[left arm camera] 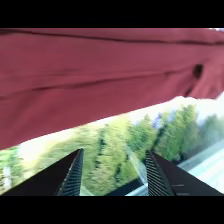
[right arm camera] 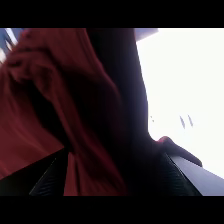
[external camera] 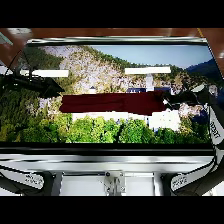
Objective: Fold the shirts.
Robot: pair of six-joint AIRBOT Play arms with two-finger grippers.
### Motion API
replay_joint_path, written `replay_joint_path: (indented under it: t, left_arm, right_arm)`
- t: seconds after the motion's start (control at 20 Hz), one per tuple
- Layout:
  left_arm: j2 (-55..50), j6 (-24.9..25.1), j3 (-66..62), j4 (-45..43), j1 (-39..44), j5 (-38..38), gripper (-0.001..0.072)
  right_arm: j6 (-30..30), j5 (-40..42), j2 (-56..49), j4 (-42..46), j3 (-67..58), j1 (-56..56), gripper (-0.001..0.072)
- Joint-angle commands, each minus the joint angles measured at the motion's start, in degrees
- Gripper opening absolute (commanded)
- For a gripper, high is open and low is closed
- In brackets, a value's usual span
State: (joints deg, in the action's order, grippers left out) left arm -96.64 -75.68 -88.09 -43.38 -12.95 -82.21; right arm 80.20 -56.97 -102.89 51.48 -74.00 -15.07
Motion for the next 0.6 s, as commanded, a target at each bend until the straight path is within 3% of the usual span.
replay_joint_path:
  t: [0.0, 0.05, 0.15, 0.2, 0.25, 0.3, 0.55]
  left_arm:
    - [0.57, 1.97, -0.07, 3.26, 2.82, -0.26, 0.0461]
    - [0.57, 2.16, -0.07, 3.78, 3.76, 0.24, 0.0455]
    - [0.57, 2.16, -0.04, 3.87, 6.01, 2.14, 0.0417]
    - [0.52, 2.16, -0.04, 3.87, 7.23, 3.67, 0.0336]
    - [0.37, 2.16, -0.04, 3.87, 8.76, 5.81, 0.0204]
    - [0.09, 2.14, -0.04, 3.87, 10.45, 8.31, 0.0121]
    - [-4.31, 2.08, -0.04, 5.33, 24.02, 20.9, 0.0042]
  right_arm:
    - [1.57, 3.65, -2.49, -2.43, 0.2, 1.11, 0.067]
    - [1.22, 3.63, -2.6, -2.82, 0.2, 1.36, 0.0512]
    - [-0.52, 3.28, -1.99, -3.26, 0.15, 1.44, 0.0112]
    - [-1.92, 2.69, -1.01, -3.48, 0.13, 1.42, 0.0064]
    - [-3.43, 1.97, 0.61, -3.45, 0.13, 1.18, 0.0064]
    - [-4.83, 1.11, 2.99, -3.39, 0.15, 1.03, 0.0064]
    - [-4.61, -8.52, 19.39, -3.5, 0.13, 0.9, 0.0063]
